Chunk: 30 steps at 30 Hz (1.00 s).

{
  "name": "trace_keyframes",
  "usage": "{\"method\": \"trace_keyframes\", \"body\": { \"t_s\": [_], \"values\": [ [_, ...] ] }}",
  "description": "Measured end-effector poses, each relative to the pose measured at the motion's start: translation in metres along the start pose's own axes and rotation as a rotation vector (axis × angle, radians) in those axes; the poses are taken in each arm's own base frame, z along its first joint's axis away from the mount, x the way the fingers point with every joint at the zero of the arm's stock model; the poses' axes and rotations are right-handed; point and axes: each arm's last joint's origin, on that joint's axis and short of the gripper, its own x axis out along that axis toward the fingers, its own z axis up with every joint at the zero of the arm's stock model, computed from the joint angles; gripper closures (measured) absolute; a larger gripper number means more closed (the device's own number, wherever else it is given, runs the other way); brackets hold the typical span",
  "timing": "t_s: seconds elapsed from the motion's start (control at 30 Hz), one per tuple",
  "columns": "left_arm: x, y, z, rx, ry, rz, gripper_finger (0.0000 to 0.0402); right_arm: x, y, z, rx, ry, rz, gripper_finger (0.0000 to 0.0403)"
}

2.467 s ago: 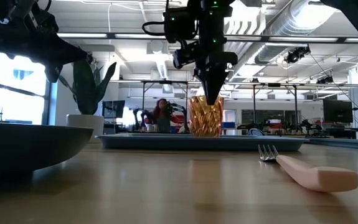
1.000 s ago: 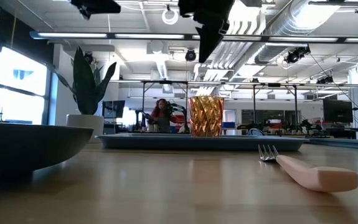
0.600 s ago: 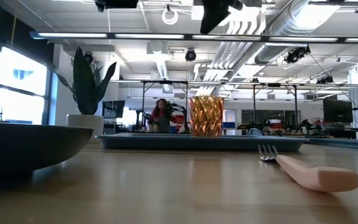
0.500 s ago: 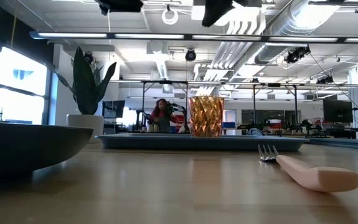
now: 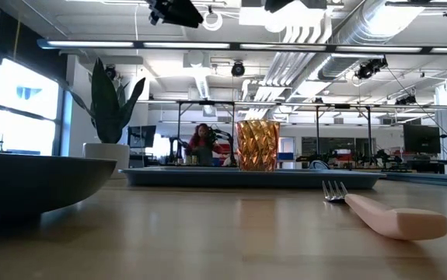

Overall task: Pick and place plate/cup/fork/spoon on tray
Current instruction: Put the yellow glass on the blue tray

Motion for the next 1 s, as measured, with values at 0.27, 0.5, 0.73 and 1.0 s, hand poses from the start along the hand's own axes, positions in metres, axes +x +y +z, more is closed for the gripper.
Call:
{"method": "trace_keyframes", "body": {
  "t_s": [0.27, 0.5, 0.73, 1.0],
  "values": [
    [0.037, -0.002, 0.005, -0.099, 0.052, -0.038, 0.0271, 0.006, -0.009, 0.004, 0.013, 0.02, 0.001, 0.034],
    [0.073, -0.011, -0.014, -0.116, 0.155, -0.04, 0.0271, 0.016, -0.023, 0.009, 0.069, 0.043, -0.015, 0.034],
    [0.107, -0.02, -0.038, -0.127, 0.262, -0.079, 0.0271, 0.025, -0.036, 0.013, 0.104, 0.077, 0.003, 0.034],
    [0.136, -0.029, -0.063, -0.143, 0.354, -0.111, 0.0271, 0.028, -0.042, 0.015, 0.118, 0.089, 0.001, 0.034]
  ]
}}
